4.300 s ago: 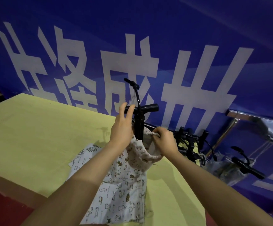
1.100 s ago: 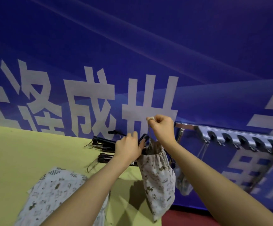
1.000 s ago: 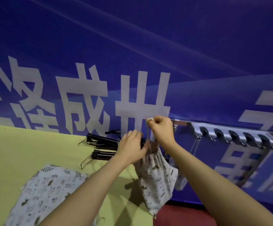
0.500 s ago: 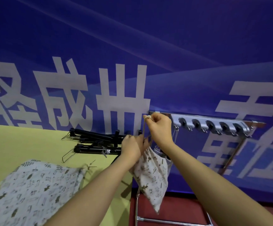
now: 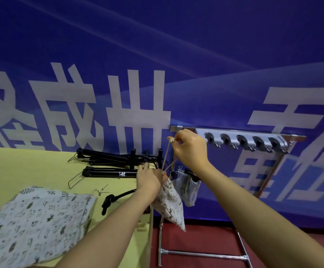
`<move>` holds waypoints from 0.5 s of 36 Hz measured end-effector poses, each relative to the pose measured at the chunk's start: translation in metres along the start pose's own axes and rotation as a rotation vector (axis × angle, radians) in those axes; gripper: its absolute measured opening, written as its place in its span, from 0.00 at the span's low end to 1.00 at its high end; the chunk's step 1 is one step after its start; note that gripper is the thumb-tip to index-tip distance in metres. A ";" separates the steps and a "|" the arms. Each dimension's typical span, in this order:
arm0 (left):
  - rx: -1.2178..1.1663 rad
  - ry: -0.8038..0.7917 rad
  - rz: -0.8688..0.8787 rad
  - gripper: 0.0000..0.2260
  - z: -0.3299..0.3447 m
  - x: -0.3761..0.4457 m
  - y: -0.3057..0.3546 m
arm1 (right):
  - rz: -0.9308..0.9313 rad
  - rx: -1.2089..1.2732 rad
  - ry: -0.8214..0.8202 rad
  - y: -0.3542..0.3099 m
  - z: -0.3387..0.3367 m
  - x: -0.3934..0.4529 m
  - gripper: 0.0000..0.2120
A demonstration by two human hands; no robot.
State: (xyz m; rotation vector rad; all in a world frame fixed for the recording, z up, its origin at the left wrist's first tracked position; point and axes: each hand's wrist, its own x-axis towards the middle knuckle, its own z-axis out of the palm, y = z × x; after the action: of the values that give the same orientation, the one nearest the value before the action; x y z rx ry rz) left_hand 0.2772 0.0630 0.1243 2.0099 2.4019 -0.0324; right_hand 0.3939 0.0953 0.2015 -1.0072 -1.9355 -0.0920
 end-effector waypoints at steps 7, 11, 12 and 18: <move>0.031 0.014 0.032 0.07 0.008 -0.006 0.007 | 0.583 0.590 0.043 0.000 -0.003 0.000 0.20; -0.032 -0.058 0.031 0.13 0.005 -0.001 0.021 | 0.508 0.511 0.027 0.000 -0.004 -0.004 0.23; -0.060 -0.075 0.031 0.15 0.004 -0.001 0.025 | 0.488 0.485 0.031 0.000 -0.004 -0.004 0.23; -0.081 -0.124 0.014 0.13 0.009 -0.001 0.033 | 0.341 0.363 -0.017 0.011 -0.012 -0.006 0.22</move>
State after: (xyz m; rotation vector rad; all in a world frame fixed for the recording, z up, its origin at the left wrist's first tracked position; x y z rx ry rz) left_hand 0.3097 0.0679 0.1146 1.9299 2.2768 -0.0568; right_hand 0.4115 0.0936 0.2005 -1.0719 -1.6875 0.4460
